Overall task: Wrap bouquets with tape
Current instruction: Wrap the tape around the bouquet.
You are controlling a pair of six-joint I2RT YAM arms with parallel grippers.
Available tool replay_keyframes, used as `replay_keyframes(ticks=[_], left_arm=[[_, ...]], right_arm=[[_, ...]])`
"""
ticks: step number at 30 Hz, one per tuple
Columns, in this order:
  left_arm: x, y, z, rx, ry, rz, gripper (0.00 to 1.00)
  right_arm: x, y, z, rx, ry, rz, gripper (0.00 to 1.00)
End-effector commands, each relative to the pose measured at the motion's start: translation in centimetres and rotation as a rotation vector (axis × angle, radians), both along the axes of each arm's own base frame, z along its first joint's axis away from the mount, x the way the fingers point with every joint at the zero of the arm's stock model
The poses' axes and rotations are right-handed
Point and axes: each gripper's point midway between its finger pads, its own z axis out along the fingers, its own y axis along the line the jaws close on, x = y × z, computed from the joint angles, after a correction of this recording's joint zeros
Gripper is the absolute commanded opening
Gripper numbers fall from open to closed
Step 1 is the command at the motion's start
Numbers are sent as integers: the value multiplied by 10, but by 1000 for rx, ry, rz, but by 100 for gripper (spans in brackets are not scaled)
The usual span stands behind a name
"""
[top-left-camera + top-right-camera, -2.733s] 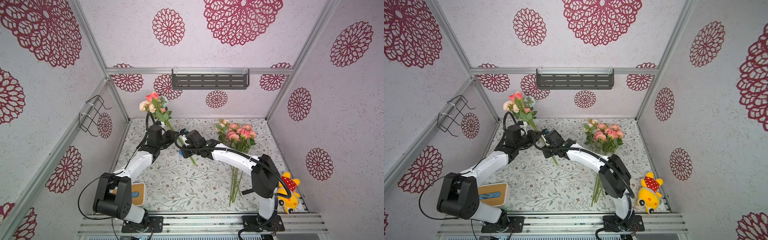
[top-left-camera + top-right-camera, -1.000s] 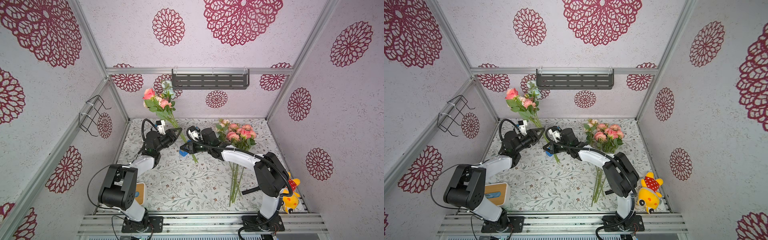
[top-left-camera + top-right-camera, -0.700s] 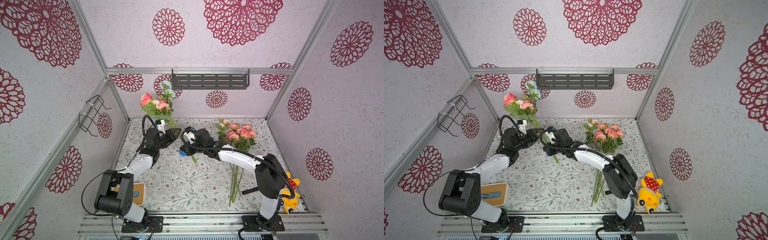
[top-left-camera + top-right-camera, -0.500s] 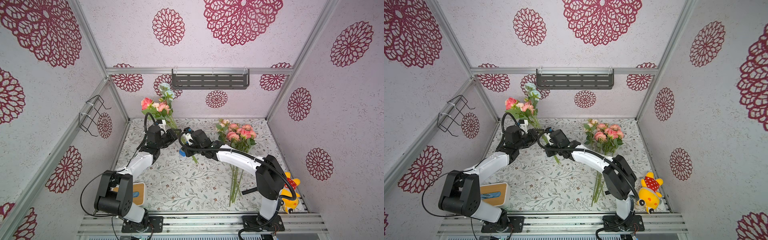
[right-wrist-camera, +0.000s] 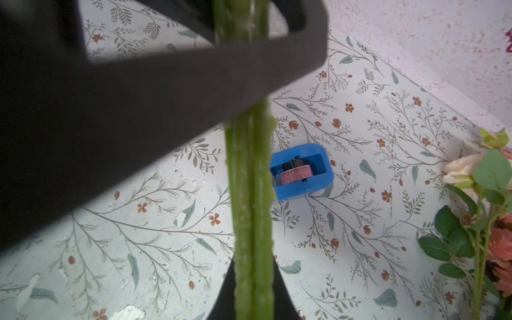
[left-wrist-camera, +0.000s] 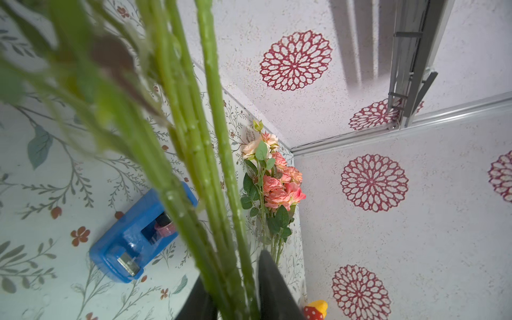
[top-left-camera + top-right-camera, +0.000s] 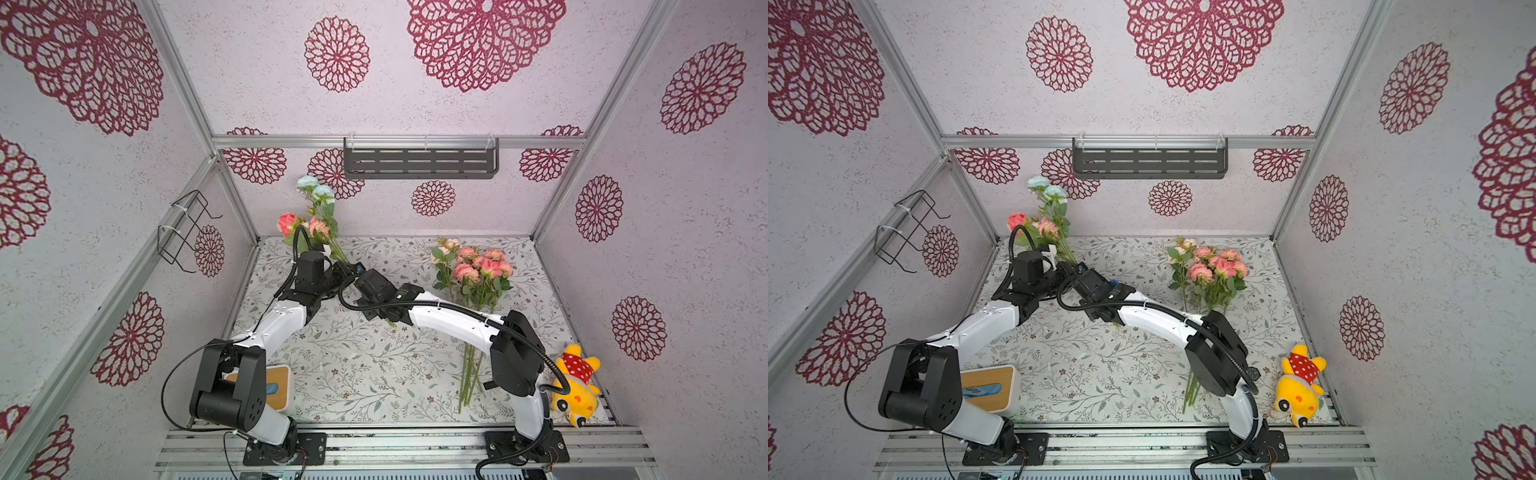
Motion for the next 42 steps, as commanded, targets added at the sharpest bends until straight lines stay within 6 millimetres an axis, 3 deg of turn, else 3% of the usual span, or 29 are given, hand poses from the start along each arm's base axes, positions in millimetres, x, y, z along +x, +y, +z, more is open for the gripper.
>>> replay_keyframes(ticks=[1, 5, 9, 13, 15, 20, 25, 37, 40, 42], left_arm=[[0, -6, 9, -3, -24, -18, 16], [-1, -5, 10, 1, -24, -15, 1], [-1, -5, 14, -2, -36, -16, 0], [-2, -5, 21, -9, -60, -18, 0], [-2, -5, 25, -17, -74, -16, 0], [-5, -1, 37, -40, -130, -11, 0], [-8, 1, 56, -100, -221, -13, 0], [-14, -4, 90, -226, -375, -55, 0], [-14, -6, 91, -248, -380, -65, 0], [-14, -5, 93, -262, -391, -60, 0]], right_arm=[[-2, 9, 24, -15, -78, 33, 0], [-3, 9, 23, -14, -76, 37, 0], [-5, 11, 23, 10, -60, 44, 2], [-4, 10, 28, 71, -32, 50, 37], [-6, 12, 34, 139, -2, 73, 49], [-22, 21, 62, 474, 140, 214, 57], [-25, 16, 90, 901, 382, 322, 57], [-22, 23, 78, 1018, 553, 378, 54], [-20, 25, 73, 1017, 570, 377, 45], [-18, 24, 72, 1020, 566, 366, 27]])
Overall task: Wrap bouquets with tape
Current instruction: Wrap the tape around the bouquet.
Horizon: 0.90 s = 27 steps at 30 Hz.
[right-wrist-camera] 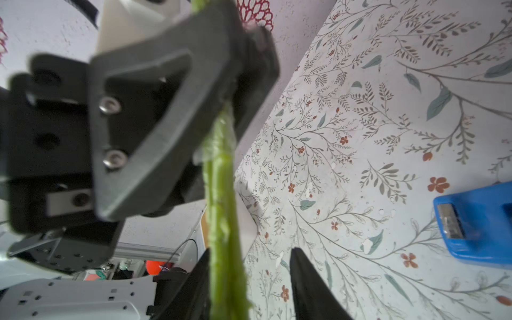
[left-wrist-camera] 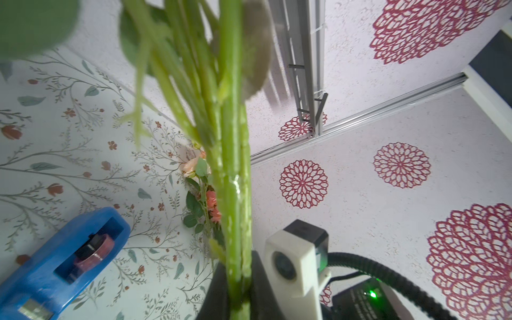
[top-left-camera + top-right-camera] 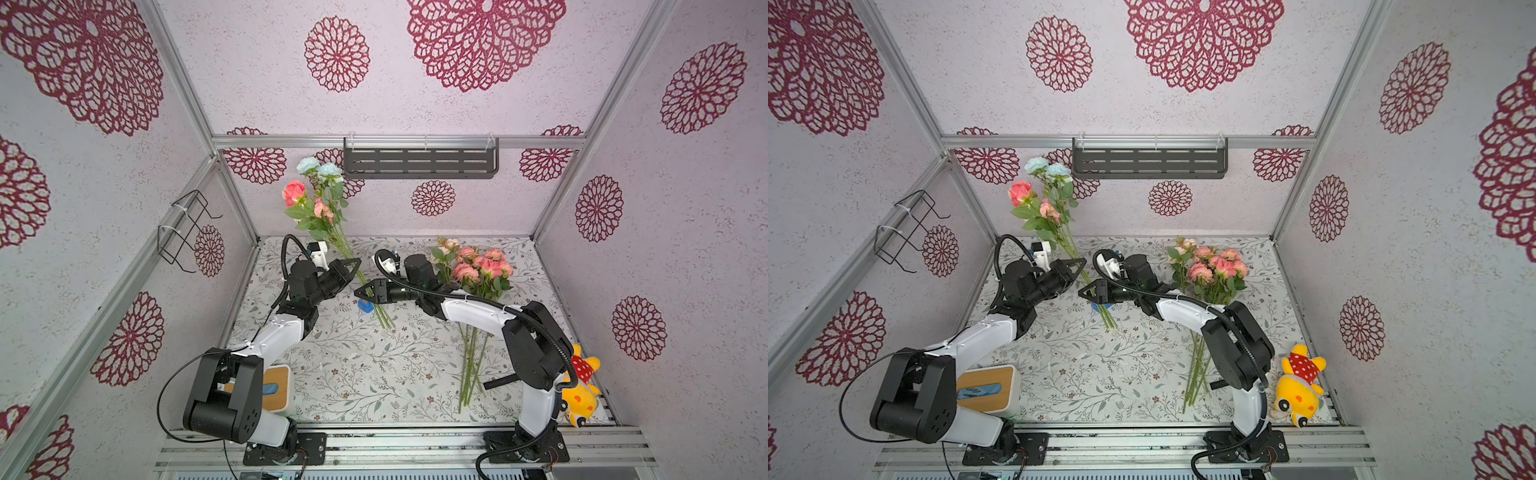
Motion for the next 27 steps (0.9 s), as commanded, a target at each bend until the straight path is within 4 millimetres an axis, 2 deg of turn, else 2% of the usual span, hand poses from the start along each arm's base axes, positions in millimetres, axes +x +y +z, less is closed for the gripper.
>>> replay_keyframes(ticks=[1, 3, 5, 7, 10, 12, 15, 18, 27], left_arm=[[-3, 1, 35, -49, -138, -10, 0], [-2, 2, 33, -40, -131, -8, 0], [-1, 2, 28, -23, -116, -7, 3], [-1, 3, 24, -9, -102, 1, 11], [0, 3, 18, 22, -71, 7, 27], [2, 6, 11, 44, -37, 22, 32], [7, 13, -16, 137, 98, 66, 34], [7, 14, -29, 195, 151, 66, 35], [7, -2, -43, 213, 196, 21, 44]], right_arm=[[1, 1, 18, 52, -20, 12, 19], [8, -5, 7, -36, -42, -45, 4], [12, -11, -6, -184, -102, -95, 0], [17, -18, -12, -293, -159, -147, 0], [22, -27, -11, -390, -227, -214, 0], [23, -29, -10, -434, -264, -237, 0], [24, -31, -7, -508, -321, -270, 0], [24, -30, -5, -570, -372, -295, 0], [20, -19, -7, -606, -409, -283, 0]])
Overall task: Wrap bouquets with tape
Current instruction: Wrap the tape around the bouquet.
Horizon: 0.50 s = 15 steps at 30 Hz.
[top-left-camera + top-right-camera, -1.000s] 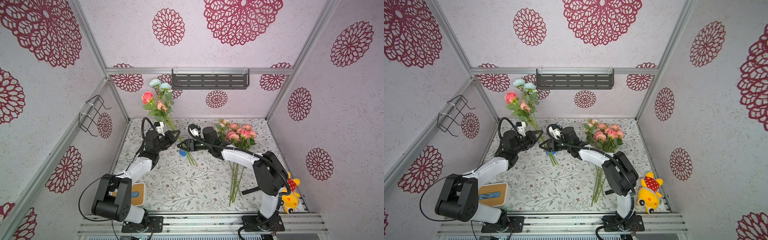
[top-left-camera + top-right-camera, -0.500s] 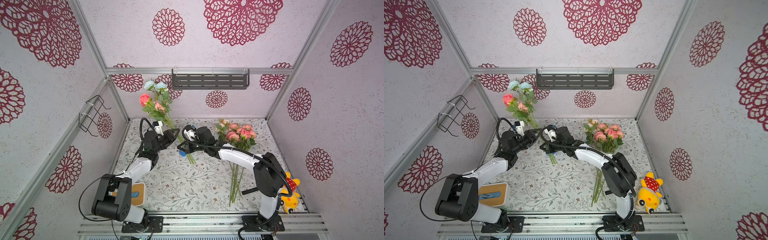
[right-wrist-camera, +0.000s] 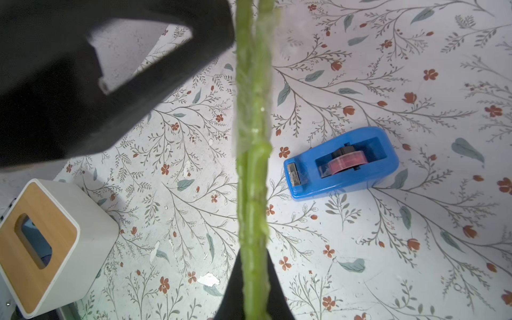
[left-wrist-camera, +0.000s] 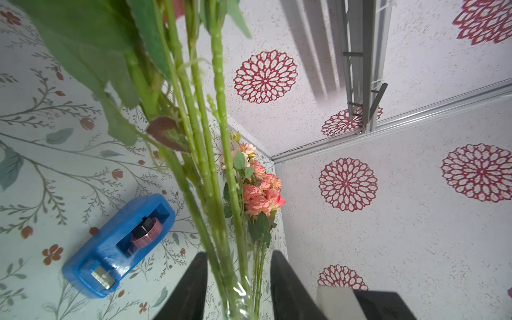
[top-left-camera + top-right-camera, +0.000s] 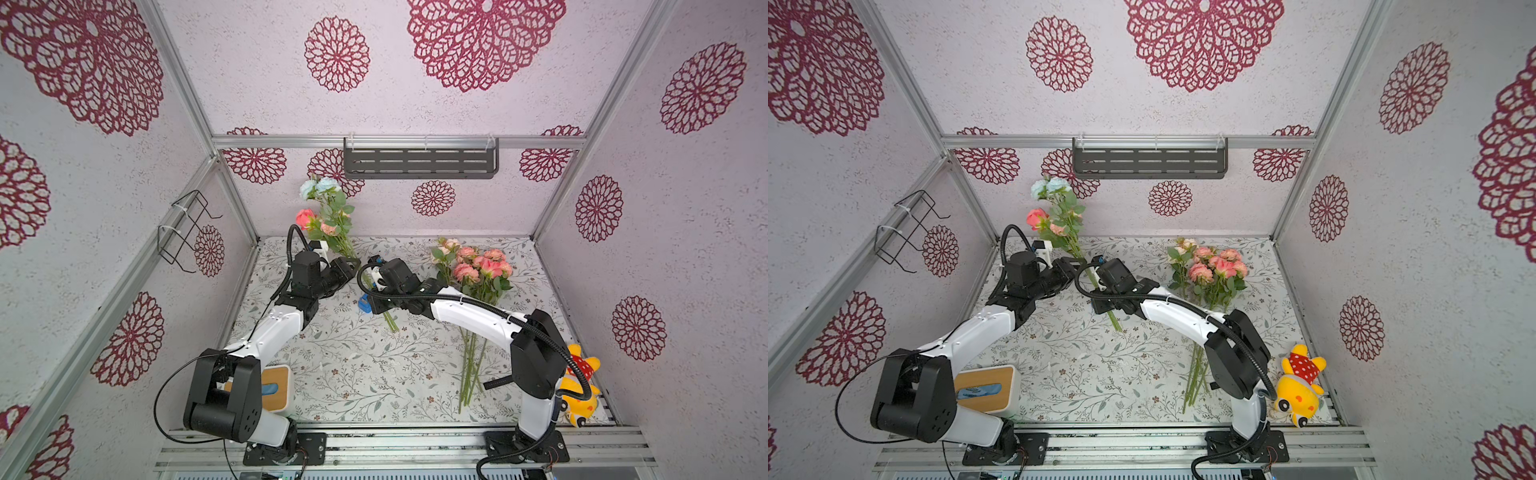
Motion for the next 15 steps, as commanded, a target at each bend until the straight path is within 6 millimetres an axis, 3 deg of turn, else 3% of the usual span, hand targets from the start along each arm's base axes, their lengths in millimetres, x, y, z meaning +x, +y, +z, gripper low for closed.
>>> replay_keyframes(ticks=[1, 6, 15], left_arm=[[0, -7, -14, 39, 48, -17, 46], [-2, -15, -19, 37, 63, -43, 48], [-3, -12, -24, 66, 94, -17, 33]], right_arm=[[12, 6, 29, 18, -107, -8, 0], [10, 10, 25, -7, -112, 6, 0], [6, 16, 13, -179, -183, 19, 0]])
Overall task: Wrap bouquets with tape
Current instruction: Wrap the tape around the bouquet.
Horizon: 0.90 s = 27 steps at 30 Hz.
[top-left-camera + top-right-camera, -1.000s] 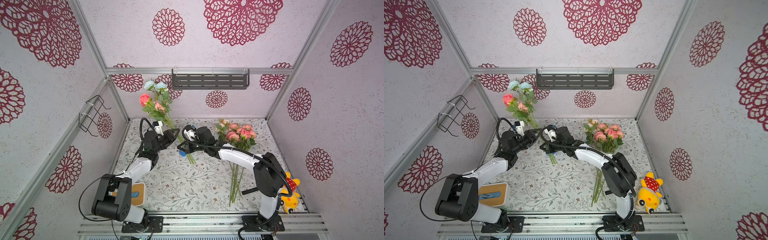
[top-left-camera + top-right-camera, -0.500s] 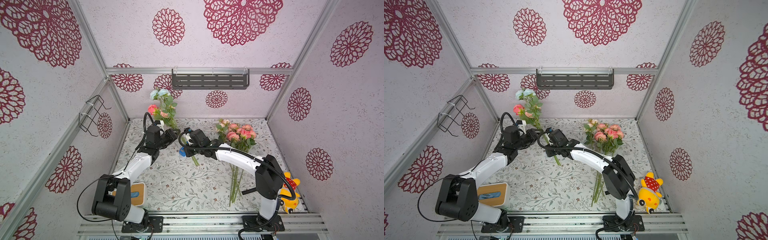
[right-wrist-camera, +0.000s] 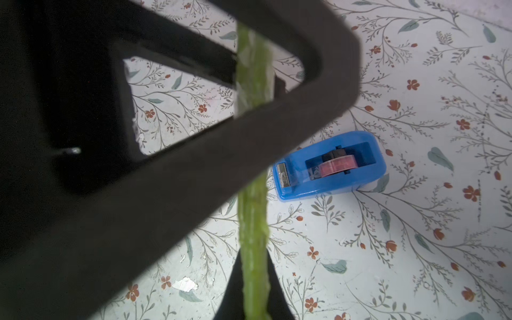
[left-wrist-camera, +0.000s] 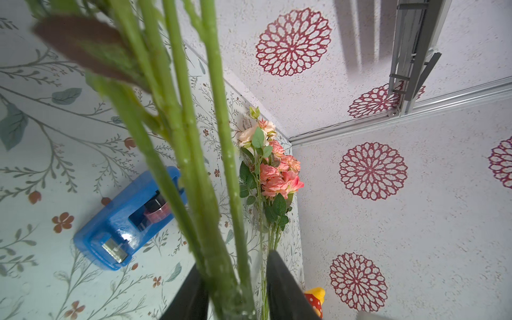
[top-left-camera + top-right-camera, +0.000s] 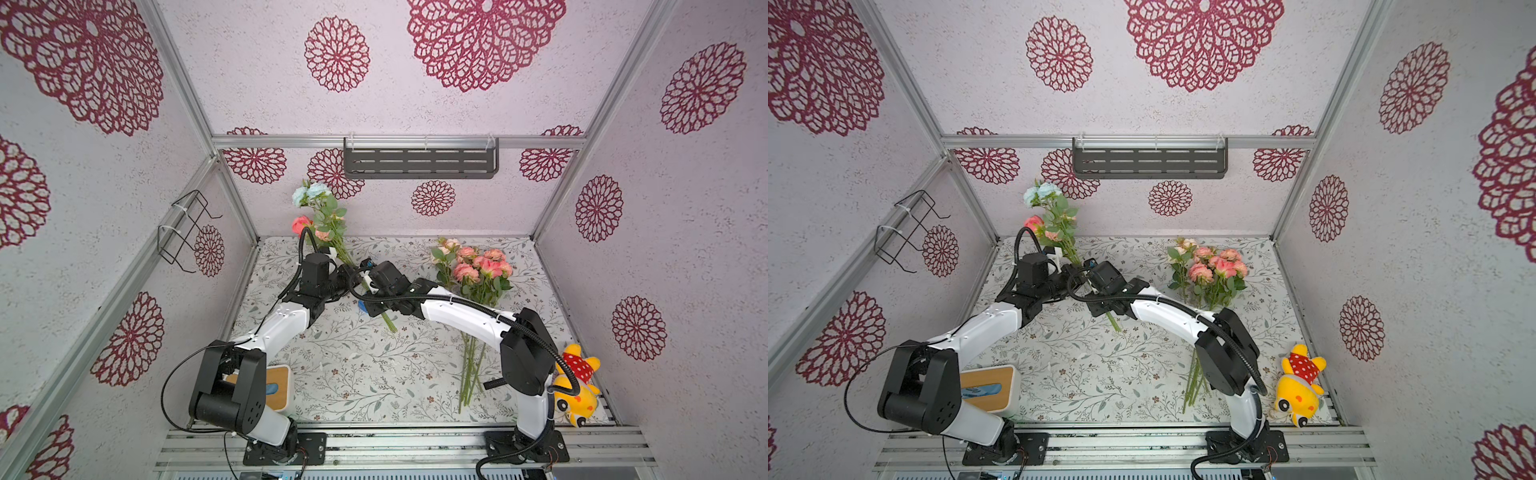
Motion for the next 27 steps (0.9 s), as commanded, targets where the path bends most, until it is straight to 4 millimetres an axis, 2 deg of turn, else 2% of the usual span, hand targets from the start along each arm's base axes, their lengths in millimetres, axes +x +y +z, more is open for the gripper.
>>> replay_keyframes(ticks=[1, 4, 8, 10, 16, 17, 20, 21, 23, 27], left_arm=[[2, -1, 4, 18, -5, 0, 31], [1, -1, 0, 10, 9, -2, 27], [1, -1, -3, -1, 15, 5, 7], [1, 0, -3, 0, 19, 10, 1], [1, 0, -2, -3, 21, 15, 0], [1, 0, -3, -2, 21, 16, 0], [0, 1, -1, 3, 20, 20, 0], [0, 3, -1, 11, 20, 22, 0], [-3, 6, -2, 38, 26, 27, 0], [-10, 20, -6, 117, 50, 40, 0]], right_arm=[[2, 9, 25, -37, -114, 24, 0], [-1, 13, 24, -34, -114, 40, 0], [-2, 15, 26, -21, -112, 44, 0], [-3, 15, 25, -21, -112, 47, 0], [-4, 14, 28, -1, -114, 42, 0], [-4, 13, 28, 3, -113, 41, 5], [-6, 15, 32, 24, -108, 40, 41], [-6, 14, 34, 36, -110, 32, 48], [-5, 12, 41, 70, -125, 19, 56], [-9, 3, 68, 168, -203, 2, 61]])
